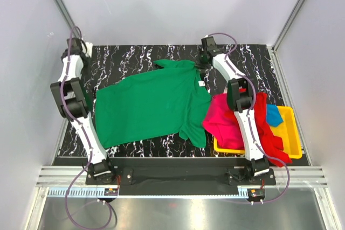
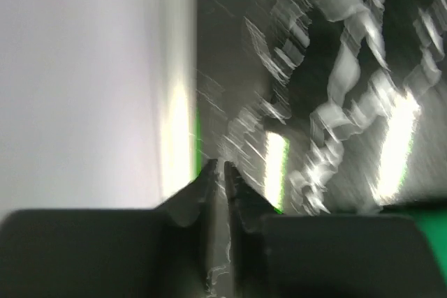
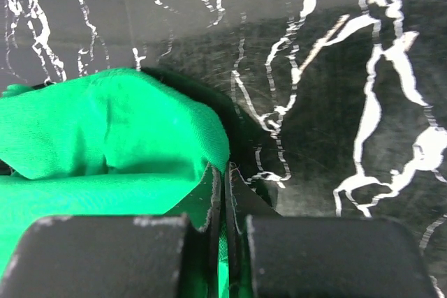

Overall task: Fold and stack the t-shirts
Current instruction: Flatten the tshirt out

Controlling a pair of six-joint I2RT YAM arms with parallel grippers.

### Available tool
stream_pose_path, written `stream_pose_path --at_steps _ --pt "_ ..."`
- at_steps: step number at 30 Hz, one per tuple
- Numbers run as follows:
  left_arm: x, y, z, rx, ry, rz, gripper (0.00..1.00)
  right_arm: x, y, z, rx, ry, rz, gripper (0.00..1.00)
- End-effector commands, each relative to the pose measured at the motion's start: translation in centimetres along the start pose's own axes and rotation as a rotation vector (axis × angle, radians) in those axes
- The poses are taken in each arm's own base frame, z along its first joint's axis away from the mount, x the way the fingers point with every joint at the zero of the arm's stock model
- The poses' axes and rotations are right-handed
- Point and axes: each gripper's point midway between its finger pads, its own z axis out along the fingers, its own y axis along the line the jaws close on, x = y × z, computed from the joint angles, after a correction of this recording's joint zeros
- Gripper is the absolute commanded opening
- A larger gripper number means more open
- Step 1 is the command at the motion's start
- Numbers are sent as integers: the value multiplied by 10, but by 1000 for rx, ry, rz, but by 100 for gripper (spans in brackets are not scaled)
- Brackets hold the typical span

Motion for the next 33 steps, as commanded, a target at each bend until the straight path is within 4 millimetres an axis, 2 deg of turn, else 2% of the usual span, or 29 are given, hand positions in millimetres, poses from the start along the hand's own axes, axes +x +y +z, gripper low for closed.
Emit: stream_pose_path --at_steps 1,2,5,8,10,14,16,20,23,26,29,31,33 --pt "25 -43 -34 228 5 0 28 -8 21 -4 -44 -48 5 0" --pt "43 -55 -47 267 12 15 48 -3 20 -2 -51 -42 2 0" --pt "55 -76 -61 347 -34 89 67 -2 25 -7 -82 -36 -2 0" --pt "59 -79 -64 338 -23 112 75 -2 26 -11 -84 -32 -8 0" --pt "63 -72 -58 290 2 113 79 -3 29 -15 -97 -31 -10 0" --pt "66 -64 -42 225 45 96 74 1 31 -18 -112 -12 -7 0" --pt "68 -68 -40 224 55 101 68 2 32 -20 -110 -6 -6 0" --pt "79 -71 -26 189 85 122 65 0 36 -26 -121 -11 -5 0" --pt "76 -85 -21 256 86 124 56 -1 36 -28 -120 -12 -4 0" --pt "84 -105 -24 336 99 127 55 -2 35 -29 -114 -13 -2 0" --pt "96 -115 -22 348 116 149 55 -2 34 -29 -107 -14 -3 0" --pt "98 -110 -14 305 134 153 54 -2 33 -28 -104 -14 0 0" --pt "95 -101 -4 253 160 139 42 -2 34 -28 -110 -15 4 0"
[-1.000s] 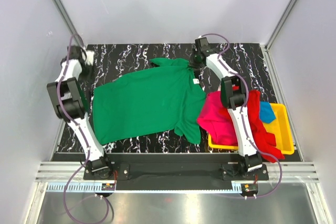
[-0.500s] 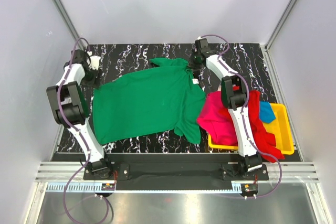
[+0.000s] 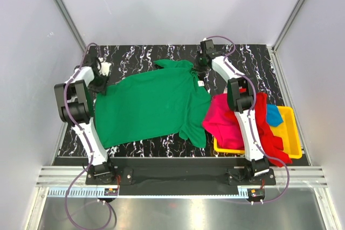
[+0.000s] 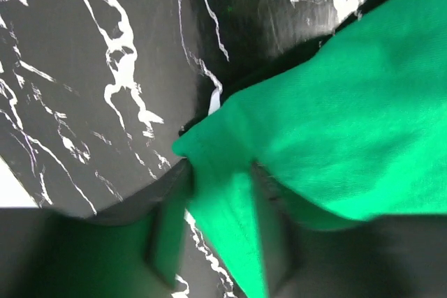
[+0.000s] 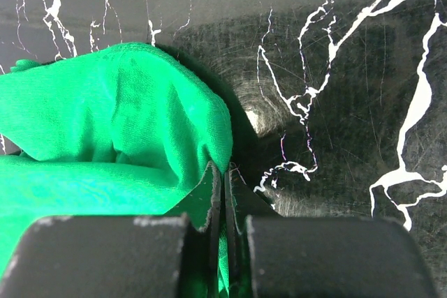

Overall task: Fold and stack the t-shirts
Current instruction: Flatten the tshirt out

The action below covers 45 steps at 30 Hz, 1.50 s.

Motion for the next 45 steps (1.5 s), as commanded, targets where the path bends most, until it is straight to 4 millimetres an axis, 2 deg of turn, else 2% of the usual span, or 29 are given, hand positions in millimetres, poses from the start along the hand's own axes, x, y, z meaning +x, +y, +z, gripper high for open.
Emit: stream_pose_path --at_steps 1,2,3,7,14,16,20,21,22,24,25,27,28,29,30,31,32,33,34,35,36,37,38,39,40,41,42,44,45 --pt "-12 15 11 -66 1 -9 35 -19 26 -30 -48 -40 -2 0" --pt "-18 17 11 -72 -6 -13 25 -20 27 -31 -54 -41 4 0" --pt "-19 18 11 -71 -8 -18 0 -20 30 -32 -65 -42 4 0" --pt "-34 24 7 -96 -64 -25 0 -18 31 -32 -75 -44 25 0" --pt "-97 106 -21 -395 -224 -136 0 -23 33 -23 -86 -82 142 0" --pt "-112 117 -27 -422 -257 -137 0 -26 36 -21 -98 -94 160 0" --pt "-122 116 -24 -409 -258 -127 0 -32 42 -14 -121 -100 156 0" --pt "-122 115 -23 -398 -258 -120 4 -33 44 -13 -133 -96 148 6" --pt "-119 110 -21 -377 -252 -111 21 -38 50 -16 -154 -101 128 14" --pt "-117 104 -22 -353 -250 -100 82 -36 51 -15 -161 -84 107 44" --pt "-113 101 -30 -349 -251 -94 91 -39 52 -21 -150 -82 75 50" --pt "-111 99 -44 -349 -257 -67 95 -48 52 -36 -125 -108 36 58" --pt "-108 96 -63 -349 -260 -56 95 -48 51 -44 -112 -109 -9 60" --pt "-105 93 -72 -344 -257 -33 95 -63 59 -69 -108 -154 -41 62" --pt "-106 92 -103 -360 -293 -21 95 -57 54 -75 -84 -142 -67 64" --pt "-85 82 -101 -333 -246 -7 95 -48 59 -87 -67 -129 -135 64" --pt "-75 79 -108 -328 -241 31 95 -59 66 -120 -44 -178 -166 64" --pt "-52 69 -118 -321 -222 45 95 -36 55 -122 8 -131 -189 64" --pt "-34 69 -120 -321 -184 74 95 -29 74 -154 4 -152 -249 64" --pt "-18 66 -123 -316 -161 84 94 -18 70 -162 49 -155 -274 65" --pt "11 57 -122 -298 -120 95 92 18 57 -160 87 -87 -305 65" --pt "30 57 -122 -289 -89 123 88 35 77 -183 44 -84 -342 65" --pt "61 52 -118 -265 -49 172 83 66 73 -192 37 -25 -369 64" --pt "74 44 -115 -251 -31 172 83 89 73 -187 24 29 -387 64" --pt "88 46 -115 -256 -4 236 80 104 80 -201 -13 52 -407 62" --pt "100 43 -112 -249 18 272 79 147 88 -204 -69 148 -450 60" --pt "118 37 -105 -240 45 306 78 164 90 -210 -83 183 -471 58" --pt "131 40 -102 -270 74 378 79 189 90 -223 -59 218 -478 55" --pt "139 39 -98 -276 89 392 80 214 86 -230 -16 282 -426 54"
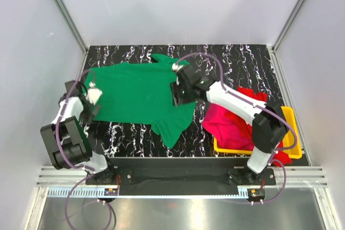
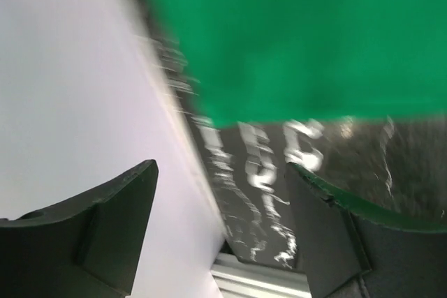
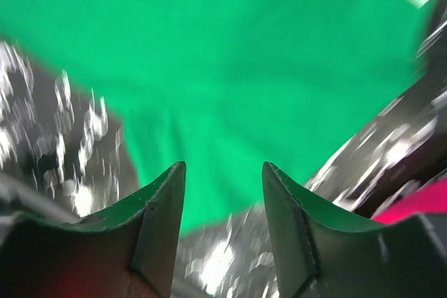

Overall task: Fold and stack the t-shirts
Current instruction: Flatten the tshirt out, then fold the tshirt

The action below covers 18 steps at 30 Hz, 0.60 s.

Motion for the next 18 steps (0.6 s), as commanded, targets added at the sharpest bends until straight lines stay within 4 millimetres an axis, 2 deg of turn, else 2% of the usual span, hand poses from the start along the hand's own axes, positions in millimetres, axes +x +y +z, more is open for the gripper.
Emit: stream_pose_path --at_steps 1,2,3,5,6,10,15,18 --pt "7 7 9 -59 5 182 82 67 -3 -4 71 187 77 52" --pt "8 10 10 -74 7 182 83 74 -2 -6 96 188 103 51" --pt "6 16 12 -95 1 175 84 94 8 -5 106 206 144 51" --pt "4 23 14 -117 -6 176 86 105 19 -11 105 173 180 53" --pt "2 27 17 -129 -11 175 87 121 28 -8 100 180 214 54" --pt "-2 31 26 -140 -14 188 88 149 35 2 118 243 290 57" --pt "-4 32 42 -142 -7 188 88 157 46 20 95 259 323 59" --pt "-2 25 50 -106 -1 186 86 161 45 32 103 272 322 57"
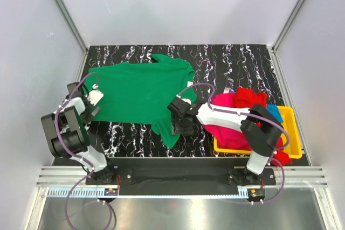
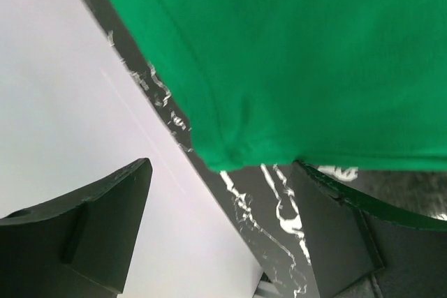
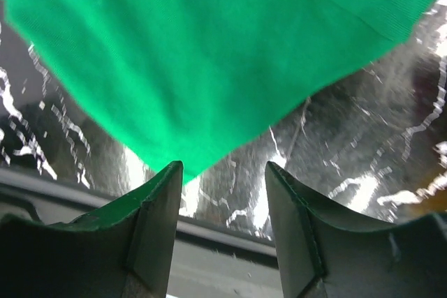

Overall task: Fold and stack the t-shirts
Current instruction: Fold the tshirt

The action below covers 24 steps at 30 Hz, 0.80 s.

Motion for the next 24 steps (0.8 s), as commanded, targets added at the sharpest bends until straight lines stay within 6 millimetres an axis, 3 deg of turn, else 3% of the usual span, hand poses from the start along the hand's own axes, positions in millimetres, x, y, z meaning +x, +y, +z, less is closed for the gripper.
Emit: stream_pose_path --at_steps 1,3,7,8,10,11,14,15,20,24 --pt "-9 20 4 -56 -25 4 84 -8 14 14 -25 -17 56 56" --pt "-5 16 12 -48 -9 8 81 -9 16 18 -34 -21 64 54" --pt "1 14 23 -25 14 -5 65 -6 11 27 -18 -12 74 45" --pt "2 15 25 -24 15 -12 55 -2 6 30 -6 -6 78 38" --pt "1 15 26 -15 9 -27 45 -3 6 34 -7 -23 94 29" --pt "0 15 25 -13 2 -32 34 -1 3 37 -3 -21 100 23" --pt "-5 10 17 21 -31 -54 18 -6 -2 37 10 -58 121 3" --pt "-6 10 14 21 -37 -56 0 -8 -4 36 19 -71 127 0" --pt "-3 26 -14 -27 -48 -88 0 -29 -10 -8 23 -177 108 0" --pt "6 33 -38 -32 -46 -109 0 -30 -24 -48 47 -220 71 0"
